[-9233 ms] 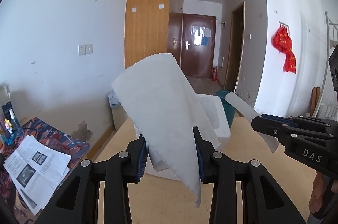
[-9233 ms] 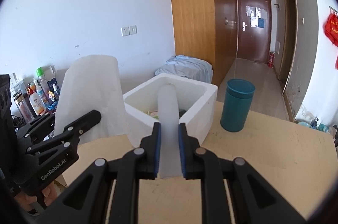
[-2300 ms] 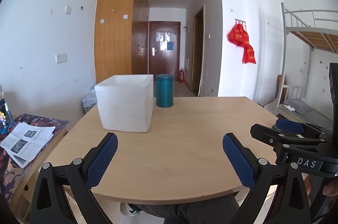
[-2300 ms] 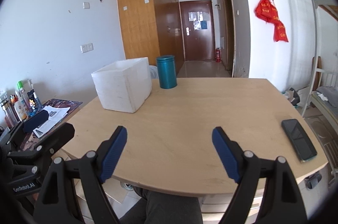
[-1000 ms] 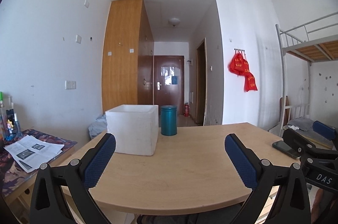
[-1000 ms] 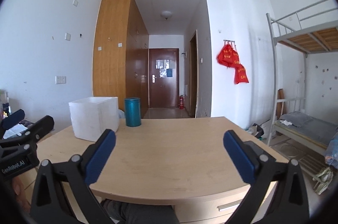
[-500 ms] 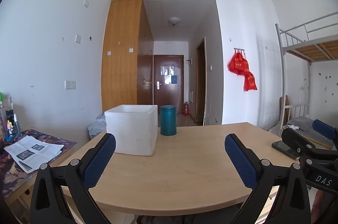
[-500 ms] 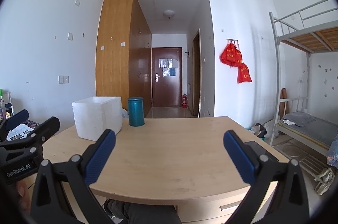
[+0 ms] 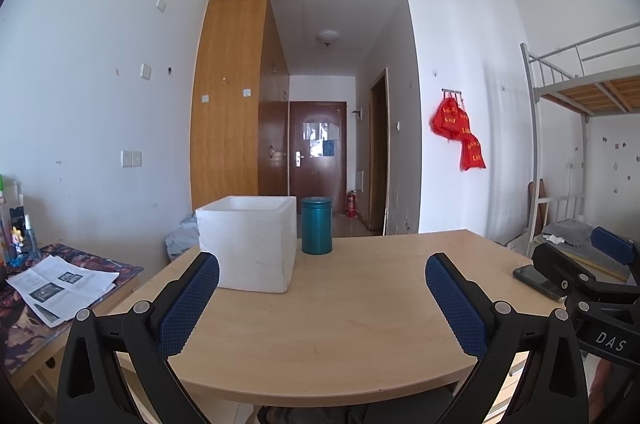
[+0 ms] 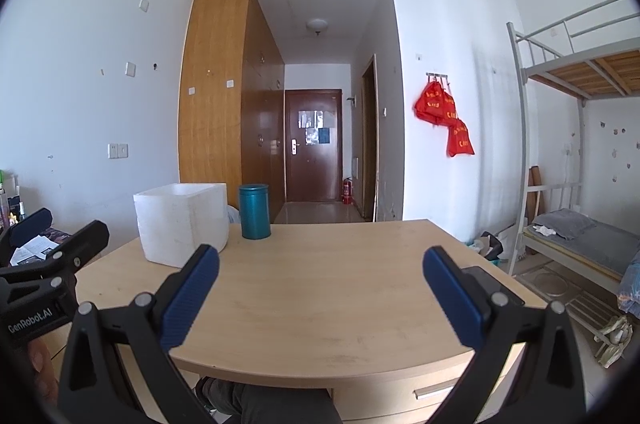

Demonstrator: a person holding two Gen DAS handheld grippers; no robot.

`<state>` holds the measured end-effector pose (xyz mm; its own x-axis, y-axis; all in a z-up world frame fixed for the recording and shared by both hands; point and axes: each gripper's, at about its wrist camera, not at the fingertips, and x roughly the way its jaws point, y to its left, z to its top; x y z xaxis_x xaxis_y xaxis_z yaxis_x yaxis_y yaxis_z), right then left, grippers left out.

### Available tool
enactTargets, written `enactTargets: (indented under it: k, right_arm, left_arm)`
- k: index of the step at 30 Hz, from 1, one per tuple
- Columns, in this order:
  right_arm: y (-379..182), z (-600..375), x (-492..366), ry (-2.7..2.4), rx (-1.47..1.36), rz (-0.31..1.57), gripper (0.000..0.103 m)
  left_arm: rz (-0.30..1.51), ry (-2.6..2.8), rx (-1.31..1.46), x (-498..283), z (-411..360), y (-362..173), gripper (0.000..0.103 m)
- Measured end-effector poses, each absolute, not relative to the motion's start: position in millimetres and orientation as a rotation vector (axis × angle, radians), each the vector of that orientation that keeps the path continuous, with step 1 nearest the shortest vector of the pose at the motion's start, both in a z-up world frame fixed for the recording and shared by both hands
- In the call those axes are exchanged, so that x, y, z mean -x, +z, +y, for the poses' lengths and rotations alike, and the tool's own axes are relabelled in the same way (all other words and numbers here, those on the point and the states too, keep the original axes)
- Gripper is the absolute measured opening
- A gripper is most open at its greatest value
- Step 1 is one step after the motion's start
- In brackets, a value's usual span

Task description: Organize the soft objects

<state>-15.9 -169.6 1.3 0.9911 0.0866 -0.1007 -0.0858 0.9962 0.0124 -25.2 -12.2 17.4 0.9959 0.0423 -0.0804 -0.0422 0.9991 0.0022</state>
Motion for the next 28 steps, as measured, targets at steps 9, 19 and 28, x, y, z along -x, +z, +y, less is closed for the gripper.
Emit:
enactTargets:
  k: [9,19,28]
  right_arm:
    - [0.2,-168.3,15.1,0.088,-0.007,0.109,0.103]
    - [-0.7,-168.2,15.3,0.090,-0.005,0.111,0.103]
    - [0.0,-169.5,15.1,0.093,-0.005,0.116,0.103]
  left_arm:
    - [0.077,0.043,0.003,26.6,-13.8,18.0,0.103]
    - [0.075,0.046,0.006,29.0,-14.7,18.0,0.103]
    - [0.065,0.064,-0.002,32.3,-15.2,18.3,0.103]
